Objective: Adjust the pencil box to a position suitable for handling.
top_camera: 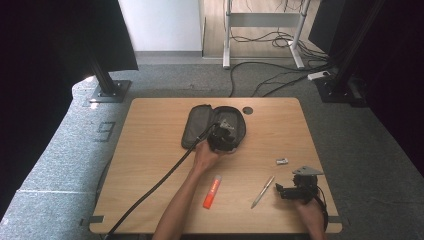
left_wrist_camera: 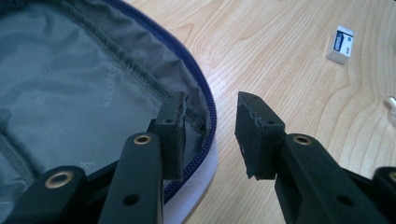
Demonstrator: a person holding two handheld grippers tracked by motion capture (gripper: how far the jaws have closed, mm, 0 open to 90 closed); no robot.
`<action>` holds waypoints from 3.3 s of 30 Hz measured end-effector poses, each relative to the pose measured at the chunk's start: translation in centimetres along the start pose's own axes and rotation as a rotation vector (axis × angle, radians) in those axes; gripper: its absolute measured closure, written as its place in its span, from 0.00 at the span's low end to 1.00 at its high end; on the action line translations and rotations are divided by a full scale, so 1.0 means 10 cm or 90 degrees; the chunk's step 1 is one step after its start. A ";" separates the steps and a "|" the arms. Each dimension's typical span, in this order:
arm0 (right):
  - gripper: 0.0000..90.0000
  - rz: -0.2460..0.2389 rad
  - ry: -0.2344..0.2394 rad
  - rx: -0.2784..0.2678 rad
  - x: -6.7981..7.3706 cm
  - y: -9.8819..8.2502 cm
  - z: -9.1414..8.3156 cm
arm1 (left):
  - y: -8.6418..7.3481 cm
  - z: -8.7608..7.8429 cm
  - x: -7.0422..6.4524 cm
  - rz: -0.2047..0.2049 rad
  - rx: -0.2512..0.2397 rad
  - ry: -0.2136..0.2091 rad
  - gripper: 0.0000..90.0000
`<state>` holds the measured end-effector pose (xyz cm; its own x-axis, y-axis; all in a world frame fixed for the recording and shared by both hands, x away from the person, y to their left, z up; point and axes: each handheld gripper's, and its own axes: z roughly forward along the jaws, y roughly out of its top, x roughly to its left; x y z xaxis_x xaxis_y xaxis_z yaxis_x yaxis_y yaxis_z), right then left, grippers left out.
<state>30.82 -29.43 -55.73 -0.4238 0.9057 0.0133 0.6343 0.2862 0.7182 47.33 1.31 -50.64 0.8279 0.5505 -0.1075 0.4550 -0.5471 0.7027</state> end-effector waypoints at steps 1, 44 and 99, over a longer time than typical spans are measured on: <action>0.00 0.000 0.000 0.000 0.00 0.00 0.00 | 0.00 0.01 0.01 -0.001 0.003 -0.001 0.70; 0.00 -0.002 0.002 0.000 0.00 0.00 0.00 | -0.26 -0.05 -0.66 0.064 0.060 -0.087 0.73; 0.00 -0.002 0.002 0.000 0.00 0.00 0.00 | -0.54 -0.66 -0.90 0.059 0.025 -0.047 0.26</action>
<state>30.80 -29.40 -55.74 -0.4282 0.9036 0.0130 0.6322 0.2892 0.7188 35.24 3.50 -48.86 0.8886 0.4486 -0.0959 0.3863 -0.6189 0.6839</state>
